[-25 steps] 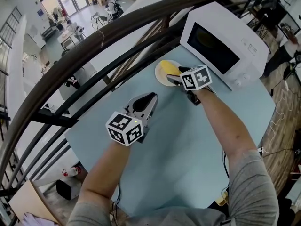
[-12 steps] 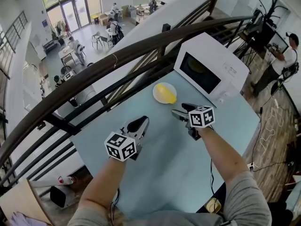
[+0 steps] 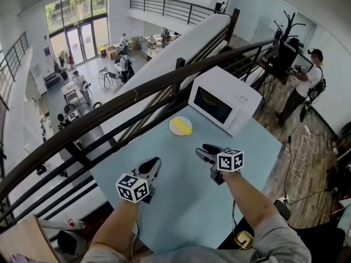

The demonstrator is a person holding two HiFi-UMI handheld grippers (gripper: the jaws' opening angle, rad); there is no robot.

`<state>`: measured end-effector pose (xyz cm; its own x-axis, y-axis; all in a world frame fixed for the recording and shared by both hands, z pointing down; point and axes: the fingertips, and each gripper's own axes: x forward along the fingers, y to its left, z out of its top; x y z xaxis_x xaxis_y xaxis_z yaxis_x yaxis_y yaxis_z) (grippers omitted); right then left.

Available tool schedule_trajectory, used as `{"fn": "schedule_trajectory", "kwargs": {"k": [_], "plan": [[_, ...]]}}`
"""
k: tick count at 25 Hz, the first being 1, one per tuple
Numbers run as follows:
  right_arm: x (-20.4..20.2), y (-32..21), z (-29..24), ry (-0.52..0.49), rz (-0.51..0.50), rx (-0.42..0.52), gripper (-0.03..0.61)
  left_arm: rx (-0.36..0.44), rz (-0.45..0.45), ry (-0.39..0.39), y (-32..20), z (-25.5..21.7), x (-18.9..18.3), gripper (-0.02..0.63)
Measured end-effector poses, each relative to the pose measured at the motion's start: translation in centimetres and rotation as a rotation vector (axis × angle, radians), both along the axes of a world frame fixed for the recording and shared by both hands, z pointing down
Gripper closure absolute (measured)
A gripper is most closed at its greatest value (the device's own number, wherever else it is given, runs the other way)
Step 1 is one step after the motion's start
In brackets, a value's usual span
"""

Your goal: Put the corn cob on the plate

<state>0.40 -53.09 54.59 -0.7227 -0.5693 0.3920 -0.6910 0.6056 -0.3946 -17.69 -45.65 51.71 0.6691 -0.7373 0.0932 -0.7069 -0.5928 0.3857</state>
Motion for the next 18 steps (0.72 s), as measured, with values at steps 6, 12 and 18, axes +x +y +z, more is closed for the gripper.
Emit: {"fn": "schedule_trajectory", "kwargs": {"k": [6, 12, 18], "plan": [[1.2, 7.3, -4.3, -0.03, 0.021, 0.068, 0.451, 0.019, 0.063, 0.008, 4.6, -2.2, 0.9, 0.569], [5.0, 14.2, -3.8, -0.013, -0.02, 0.088, 0.559, -0.03, 0.03, 0.018, 9.8, -2.3, 2.6, 0.569], [9.6, 20.6, -5.7, -0.023, -0.067, 0.132, 0.56, -0.074, -0.057, -0.004, 17.5, -3.6, 5.3, 0.569]]}}
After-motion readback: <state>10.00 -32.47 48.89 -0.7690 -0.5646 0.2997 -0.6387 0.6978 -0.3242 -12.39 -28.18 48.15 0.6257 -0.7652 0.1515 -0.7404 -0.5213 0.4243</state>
